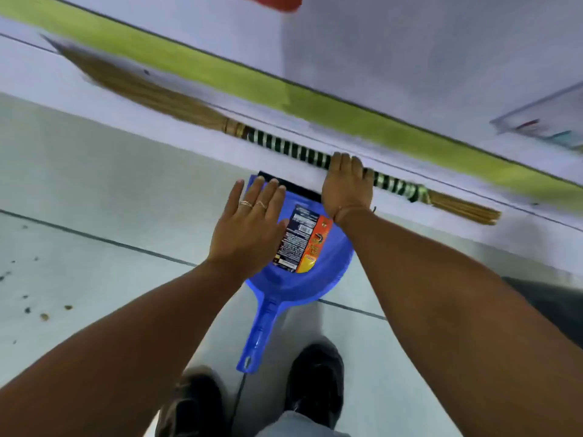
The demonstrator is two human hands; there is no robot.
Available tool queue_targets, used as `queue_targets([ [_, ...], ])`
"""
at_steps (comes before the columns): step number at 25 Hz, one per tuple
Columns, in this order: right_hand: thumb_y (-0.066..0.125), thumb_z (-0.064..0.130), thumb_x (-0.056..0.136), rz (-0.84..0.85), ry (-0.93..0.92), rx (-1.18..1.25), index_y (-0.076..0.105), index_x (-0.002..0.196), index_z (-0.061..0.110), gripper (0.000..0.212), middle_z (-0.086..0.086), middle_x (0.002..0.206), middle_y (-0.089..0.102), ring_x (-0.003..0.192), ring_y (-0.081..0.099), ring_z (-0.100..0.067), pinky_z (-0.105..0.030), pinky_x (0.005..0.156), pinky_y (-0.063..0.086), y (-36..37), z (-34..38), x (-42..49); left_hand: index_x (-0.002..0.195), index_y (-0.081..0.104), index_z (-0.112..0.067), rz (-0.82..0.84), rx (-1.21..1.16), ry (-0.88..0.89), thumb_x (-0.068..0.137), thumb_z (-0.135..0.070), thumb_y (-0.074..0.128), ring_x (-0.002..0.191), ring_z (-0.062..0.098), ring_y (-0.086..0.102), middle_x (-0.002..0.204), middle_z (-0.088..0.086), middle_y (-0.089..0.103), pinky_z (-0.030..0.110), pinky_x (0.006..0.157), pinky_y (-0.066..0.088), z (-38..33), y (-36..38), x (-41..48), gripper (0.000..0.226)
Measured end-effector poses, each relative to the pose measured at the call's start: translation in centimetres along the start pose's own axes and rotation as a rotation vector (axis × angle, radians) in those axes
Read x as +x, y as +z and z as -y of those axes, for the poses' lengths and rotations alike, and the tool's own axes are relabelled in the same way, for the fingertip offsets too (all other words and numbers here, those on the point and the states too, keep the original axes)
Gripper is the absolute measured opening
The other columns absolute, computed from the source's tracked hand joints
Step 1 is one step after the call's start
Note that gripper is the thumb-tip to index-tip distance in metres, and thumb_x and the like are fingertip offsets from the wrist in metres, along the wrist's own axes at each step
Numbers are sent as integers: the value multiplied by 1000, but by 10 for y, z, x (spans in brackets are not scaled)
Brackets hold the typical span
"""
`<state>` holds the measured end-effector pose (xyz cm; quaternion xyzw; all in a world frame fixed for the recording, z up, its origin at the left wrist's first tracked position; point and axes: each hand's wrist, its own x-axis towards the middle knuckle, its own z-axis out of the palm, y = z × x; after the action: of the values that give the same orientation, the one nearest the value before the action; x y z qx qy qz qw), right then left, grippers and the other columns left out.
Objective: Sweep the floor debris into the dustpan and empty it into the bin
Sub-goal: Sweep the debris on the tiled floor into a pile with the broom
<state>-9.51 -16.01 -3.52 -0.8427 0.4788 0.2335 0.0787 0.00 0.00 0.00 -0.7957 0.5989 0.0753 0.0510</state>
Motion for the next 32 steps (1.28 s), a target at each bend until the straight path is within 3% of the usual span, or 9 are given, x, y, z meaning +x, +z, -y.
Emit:
queue_targets([
  [4,32,6,94,-2,49,-40,39,138,-3,45,-21,137,45,130,37,-36,-52,112,23,9,5,15,130,49,-3,27,-36,-16,90,-36,32,124,30,53,132,14,58,49,106,37,2,23,-9,55],
  [7,36,7,80,-128,46,-156,69,104,9,41,-9,103,66,101,61,-30,-41,92,47,-8,8,-28,132,44,0,95,-79,-111,91,-36,31,126,34,50,135,18,54,51,108,33,3,0,-34,56],
  [8,38,7,79,-110,29,-138,69,102,11,39,-7,101,65,98,62,-29,-39,87,49,-26,8,-49,133,43,1,108,-103,-150,91,-36,30,127,35,49,135,19,54,52,109,32,3,-16,-43,57],
  [11,44,10,88,147,-85,98,44,129,6,41,-13,123,58,114,57,-34,-41,89,46,-81,11,-111,131,45,2,181,-191,-296,89,-36,27,126,37,49,133,22,56,55,108,31,-9,-75,-76,60],
  [16,43,10,94,397,-40,280,20,147,7,58,-17,129,58,114,60,-37,-43,90,48,-176,36,-218,125,51,3,235,-280,-346,84,-37,31,120,36,55,126,21,61,55,103,37,-12,-186,-144,61],
  [19,50,13,90,531,-23,455,24,146,14,61,-20,137,47,118,55,-41,-43,92,47,-221,64,-281,122,55,2,273,-282,-321,83,-36,30,116,36,58,122,20,64,56,100,40,10,-253,-188,61],
  [23,38,17,96,578,107,530,32,146,22,51,-19,134,52,119,53,-40,-42,94,47,-239,104,-345,125,54,-1,289,-287,-328,86,-36,32,119,32,57,124,16,64,51,102,41,46,-306,-246,56],
  [27,38,20,97,554,122,408,46,137,15,41,-18,129,56,118,55,-37,-41,95,47,-224,150,-387,141,32,-6,319,-410,-354,96,-33,40,141,27,29,147,13,41,41,117,21,73,-304,-305,53],
  [32,35,21,98,550,112,423,50,134,13,39,-15,131,55,121,54,-34,-42,97,46,-186,206,-443,144,24,-8,332,-404,-388,97,-36,34,144,25,21,152,10,33,37,119,17,95,-280,-379,55],
])
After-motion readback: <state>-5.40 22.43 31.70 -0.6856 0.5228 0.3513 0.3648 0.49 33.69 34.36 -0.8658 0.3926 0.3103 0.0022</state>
